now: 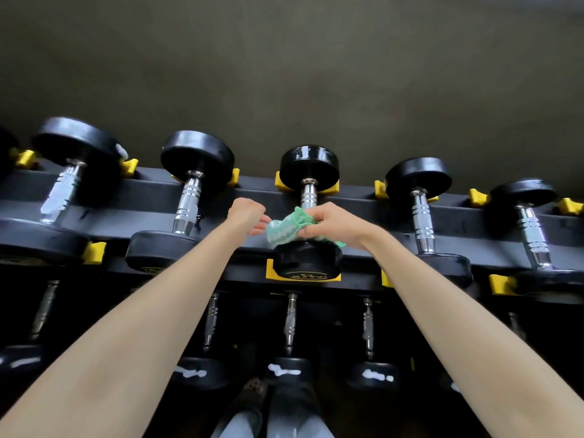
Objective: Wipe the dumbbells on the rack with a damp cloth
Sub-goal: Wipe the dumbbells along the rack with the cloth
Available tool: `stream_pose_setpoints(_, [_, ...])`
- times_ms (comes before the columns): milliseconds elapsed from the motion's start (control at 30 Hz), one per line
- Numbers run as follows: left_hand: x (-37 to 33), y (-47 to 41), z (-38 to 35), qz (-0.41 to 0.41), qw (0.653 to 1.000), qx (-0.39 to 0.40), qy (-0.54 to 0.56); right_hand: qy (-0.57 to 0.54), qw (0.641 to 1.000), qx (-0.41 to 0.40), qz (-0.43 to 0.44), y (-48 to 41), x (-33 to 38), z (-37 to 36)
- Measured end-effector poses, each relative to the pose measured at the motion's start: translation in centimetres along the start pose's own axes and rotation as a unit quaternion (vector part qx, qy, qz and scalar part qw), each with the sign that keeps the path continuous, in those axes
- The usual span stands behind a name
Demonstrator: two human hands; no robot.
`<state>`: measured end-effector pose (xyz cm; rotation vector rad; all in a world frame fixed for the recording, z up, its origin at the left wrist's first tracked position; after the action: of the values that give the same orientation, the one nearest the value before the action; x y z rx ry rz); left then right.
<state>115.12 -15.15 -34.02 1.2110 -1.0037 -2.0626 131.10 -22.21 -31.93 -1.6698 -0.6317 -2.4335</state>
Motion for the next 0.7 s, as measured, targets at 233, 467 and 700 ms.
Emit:
stream_pose_setpoints(233, [0.4,1.8,-0.3,0.026,0.999,0.031,-0.021,-0.034,0.997,-0.069,0.029,2.2,1.1,-0.3])
stream_pose_setpoints(467, [1.7,3.6,-0.8,0.0,0.996,0.073,-0.044,-0.041,0.998,-0.048,0.015,6.2,2.2,-0.6])
stream_pose_setpoints(700, [2.2,3.6,-1.0,0.004,0.998,0.06,-0.024,-0.27,0.932,-0.228,-0.076,11.3,-2.3,-1.2])
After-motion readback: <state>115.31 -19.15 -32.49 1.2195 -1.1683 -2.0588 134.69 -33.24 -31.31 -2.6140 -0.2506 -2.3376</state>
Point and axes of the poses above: each hand's wrist, its own y-axis away from the middle knuckle, its own z-axis out of the back of the hand, x = y × z, the point moved 1 cm from there along -y, towards the middle knuckle, and after that the axes turned 14 degrees about z, right-handed, at the moved point
